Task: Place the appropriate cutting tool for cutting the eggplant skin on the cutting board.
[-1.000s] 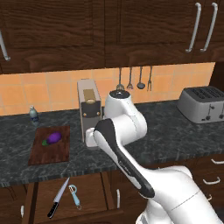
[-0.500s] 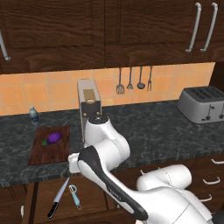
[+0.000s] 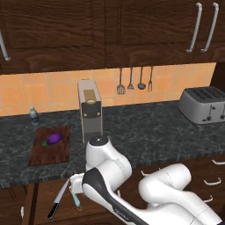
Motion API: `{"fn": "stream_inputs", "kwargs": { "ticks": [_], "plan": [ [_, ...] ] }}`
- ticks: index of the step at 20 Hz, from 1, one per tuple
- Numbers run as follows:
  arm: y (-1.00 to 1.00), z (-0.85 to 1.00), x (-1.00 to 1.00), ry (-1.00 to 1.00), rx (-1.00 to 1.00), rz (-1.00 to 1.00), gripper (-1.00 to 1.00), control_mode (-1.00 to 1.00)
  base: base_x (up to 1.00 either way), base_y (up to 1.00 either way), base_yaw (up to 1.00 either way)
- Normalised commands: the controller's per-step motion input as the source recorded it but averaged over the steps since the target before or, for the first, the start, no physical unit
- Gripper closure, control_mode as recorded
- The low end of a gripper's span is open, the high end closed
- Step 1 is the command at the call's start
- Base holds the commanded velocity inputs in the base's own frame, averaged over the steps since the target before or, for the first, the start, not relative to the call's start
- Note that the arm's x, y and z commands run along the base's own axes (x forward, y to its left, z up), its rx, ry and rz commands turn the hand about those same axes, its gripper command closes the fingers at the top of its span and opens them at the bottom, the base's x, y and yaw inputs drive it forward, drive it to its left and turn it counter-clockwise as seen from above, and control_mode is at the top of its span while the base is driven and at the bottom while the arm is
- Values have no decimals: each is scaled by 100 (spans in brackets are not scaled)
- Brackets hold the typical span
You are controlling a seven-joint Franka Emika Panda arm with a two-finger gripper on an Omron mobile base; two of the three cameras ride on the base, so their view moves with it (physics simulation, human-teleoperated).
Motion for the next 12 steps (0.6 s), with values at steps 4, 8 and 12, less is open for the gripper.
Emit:
{"fn": "stream_inputs", "kwargs": {
  "ticks": [4, 8, 12],
  "plan": [
    [0, -47, 0, 11, -7, 2, -100, -100, 0, 0, 0],
    [0, -27, -24, 2, -10, 7, -100, -100, 0, 0, 0],
    [0, -31, -2, 5, -12, 3, -100, -100, 0, 0, 0]
  ]
}}
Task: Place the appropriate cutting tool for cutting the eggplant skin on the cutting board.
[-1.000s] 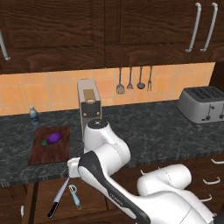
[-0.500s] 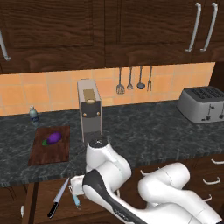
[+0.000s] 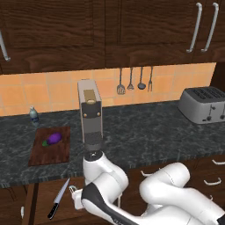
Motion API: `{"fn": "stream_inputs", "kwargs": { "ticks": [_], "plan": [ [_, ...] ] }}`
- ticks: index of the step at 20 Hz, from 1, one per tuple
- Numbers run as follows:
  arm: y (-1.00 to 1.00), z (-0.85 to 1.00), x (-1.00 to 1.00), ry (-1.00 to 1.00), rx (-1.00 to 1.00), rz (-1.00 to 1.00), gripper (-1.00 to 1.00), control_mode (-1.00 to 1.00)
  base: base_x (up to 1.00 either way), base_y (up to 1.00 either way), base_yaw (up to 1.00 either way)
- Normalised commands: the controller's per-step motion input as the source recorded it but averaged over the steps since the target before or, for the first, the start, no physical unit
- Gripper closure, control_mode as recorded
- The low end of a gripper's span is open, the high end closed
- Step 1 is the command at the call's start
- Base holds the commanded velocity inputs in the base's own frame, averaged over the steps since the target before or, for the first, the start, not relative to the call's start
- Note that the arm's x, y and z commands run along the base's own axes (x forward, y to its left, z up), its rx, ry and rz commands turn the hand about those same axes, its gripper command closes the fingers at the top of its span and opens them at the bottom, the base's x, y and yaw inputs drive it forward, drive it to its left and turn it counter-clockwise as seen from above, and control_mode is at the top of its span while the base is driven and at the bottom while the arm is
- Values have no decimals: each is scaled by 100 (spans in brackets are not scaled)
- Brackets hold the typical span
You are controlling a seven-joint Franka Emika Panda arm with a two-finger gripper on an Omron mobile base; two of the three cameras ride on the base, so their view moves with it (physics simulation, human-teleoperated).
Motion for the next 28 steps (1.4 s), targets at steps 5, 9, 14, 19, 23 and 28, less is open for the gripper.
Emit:
{"fn": "stream_inputs", "kwargs": {
  "ticks": [5, 9, 14, 19, 23, 28],
  "plan": [
    [0, -20, 23, 3, -9, 0, -100, -100, 0, 0, 0],
    [15, -21, 24, 2, -7, 0, -100, -100, 0, 0, 0],
    [20, -13, 29, 0, -4, 0, -100, -100, 0, 0, 0],
    [35, -19, 6, 0, -4, 0, -100, -100, 0, 0, 0],
    [28, -24, 0, 0, -5, 0, -100, -100, 0, 0, 0],
    [7, -36, 0, 0, -5, 1, -100, -100, 0, 0, 0]
  ]
}}
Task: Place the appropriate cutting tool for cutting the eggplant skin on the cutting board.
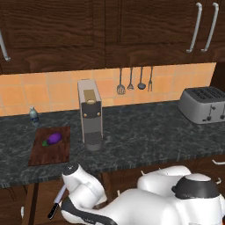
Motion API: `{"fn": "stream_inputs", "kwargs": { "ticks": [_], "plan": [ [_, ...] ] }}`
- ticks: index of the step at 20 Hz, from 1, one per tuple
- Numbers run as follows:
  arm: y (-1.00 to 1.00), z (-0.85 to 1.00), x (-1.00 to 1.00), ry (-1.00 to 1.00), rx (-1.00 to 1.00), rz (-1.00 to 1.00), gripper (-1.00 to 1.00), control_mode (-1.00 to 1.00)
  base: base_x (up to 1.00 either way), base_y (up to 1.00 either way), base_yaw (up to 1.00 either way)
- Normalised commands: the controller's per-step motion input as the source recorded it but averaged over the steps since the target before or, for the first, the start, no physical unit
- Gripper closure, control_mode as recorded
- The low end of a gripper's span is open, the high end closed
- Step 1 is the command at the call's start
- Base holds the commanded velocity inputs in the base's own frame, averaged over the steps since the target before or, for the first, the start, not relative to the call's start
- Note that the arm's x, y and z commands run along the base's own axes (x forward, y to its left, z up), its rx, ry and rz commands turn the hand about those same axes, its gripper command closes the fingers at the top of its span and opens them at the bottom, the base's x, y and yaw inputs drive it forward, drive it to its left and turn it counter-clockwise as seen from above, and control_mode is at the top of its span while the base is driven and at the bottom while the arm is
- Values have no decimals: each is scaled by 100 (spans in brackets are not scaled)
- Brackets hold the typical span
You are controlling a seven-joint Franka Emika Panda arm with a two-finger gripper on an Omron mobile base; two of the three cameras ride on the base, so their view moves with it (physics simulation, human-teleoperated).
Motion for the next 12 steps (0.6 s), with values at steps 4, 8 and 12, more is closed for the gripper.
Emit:
{"fn": "stream_inputs", "kwargs": {
  "ticks": [4, 8, 12],
  "plan": [
    [0, -44, 0, 0, -5, 3, -100, -100, 0, 0, 0],
    [3, -27, -9, 0, -4, 4, -100, -100, 0, 0, 0],
    [12, -7, -41, 0, 0, 6, -100, -100, 0, 0, 0]
  ]
}}
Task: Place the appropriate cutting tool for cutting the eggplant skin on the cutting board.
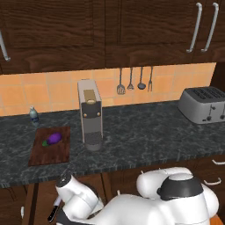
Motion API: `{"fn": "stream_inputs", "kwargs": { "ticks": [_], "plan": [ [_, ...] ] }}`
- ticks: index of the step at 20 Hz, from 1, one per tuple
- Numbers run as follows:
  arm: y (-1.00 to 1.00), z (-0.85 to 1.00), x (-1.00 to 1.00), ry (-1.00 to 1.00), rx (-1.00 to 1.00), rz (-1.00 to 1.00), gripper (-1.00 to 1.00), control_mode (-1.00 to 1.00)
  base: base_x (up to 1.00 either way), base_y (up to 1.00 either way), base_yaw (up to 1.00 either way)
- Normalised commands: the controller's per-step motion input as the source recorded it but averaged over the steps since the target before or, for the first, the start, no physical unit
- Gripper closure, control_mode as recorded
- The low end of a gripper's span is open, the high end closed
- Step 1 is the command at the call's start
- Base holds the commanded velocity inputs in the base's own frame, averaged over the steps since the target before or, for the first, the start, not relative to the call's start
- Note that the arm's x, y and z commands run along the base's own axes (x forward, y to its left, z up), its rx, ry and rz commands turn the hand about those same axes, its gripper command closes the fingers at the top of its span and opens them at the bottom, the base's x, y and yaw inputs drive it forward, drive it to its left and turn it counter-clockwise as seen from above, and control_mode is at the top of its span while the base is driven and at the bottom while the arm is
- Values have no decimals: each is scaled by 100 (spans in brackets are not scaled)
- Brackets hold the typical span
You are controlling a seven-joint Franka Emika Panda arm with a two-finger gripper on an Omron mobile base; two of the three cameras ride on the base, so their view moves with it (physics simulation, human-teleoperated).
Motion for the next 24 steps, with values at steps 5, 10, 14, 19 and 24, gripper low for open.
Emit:
{"fn": "stream_inputs", "kwargs": {
  "ticks": [5, 10, 14, 19, 24],
  "plan": [
    [22, -2, -50, 0, 0, 3, -100, -100, 0, 0, 0],
    [23, -9, -61, 1, 0, 0, -100, -100, 0, 0, 0],
    [23, -16, -80, 1, 0, 0, -100, -100, 0, 0, 0],
    [16, -19, -81, 1, 0, 0, -100, -100, 0, 0, 0],
    [-26, 14, 57, 0, 0, -1, -100, -100, 0, 0, 0]
  ]
}}
